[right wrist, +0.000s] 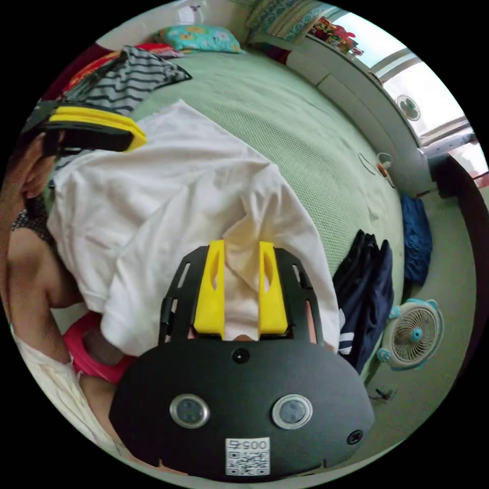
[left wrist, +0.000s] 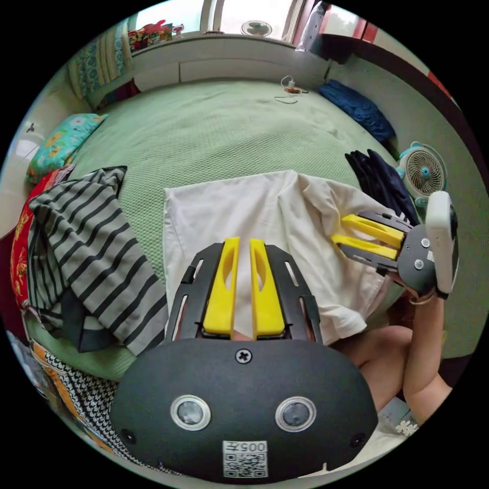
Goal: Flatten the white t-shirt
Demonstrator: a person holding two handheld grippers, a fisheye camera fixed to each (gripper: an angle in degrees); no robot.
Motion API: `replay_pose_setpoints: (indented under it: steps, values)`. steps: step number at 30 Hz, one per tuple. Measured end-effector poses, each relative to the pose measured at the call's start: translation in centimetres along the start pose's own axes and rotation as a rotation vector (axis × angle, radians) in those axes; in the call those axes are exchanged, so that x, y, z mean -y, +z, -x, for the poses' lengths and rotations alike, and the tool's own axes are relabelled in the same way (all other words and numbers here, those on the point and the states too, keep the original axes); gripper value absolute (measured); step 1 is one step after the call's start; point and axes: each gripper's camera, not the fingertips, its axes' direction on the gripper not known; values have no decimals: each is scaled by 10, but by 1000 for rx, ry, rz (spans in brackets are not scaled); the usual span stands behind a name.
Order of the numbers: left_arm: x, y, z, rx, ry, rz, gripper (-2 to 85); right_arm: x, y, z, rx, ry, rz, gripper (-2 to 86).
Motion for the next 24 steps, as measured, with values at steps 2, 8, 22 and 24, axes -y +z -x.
replay_pose_setpoints:
  steps: [2, 8, 22, 24]
  values:
    - [-4, -6, 1, -19, 10, -23, 50, -9, -3, -11, 52, 5, 0, 16]
    - [-7, -17, 16, -65, -23, -21, 51, -55, -39, -85, 245, 217, -138, -7]
    - [-35, -47, 47, -149, -56, -61, 53, -146, -65, -240, 312, 601, -275, 64]
    - [-43, -53, 50, -180, -64, -76, 57, -174, -91, -219, 300, 494, -315, 84]
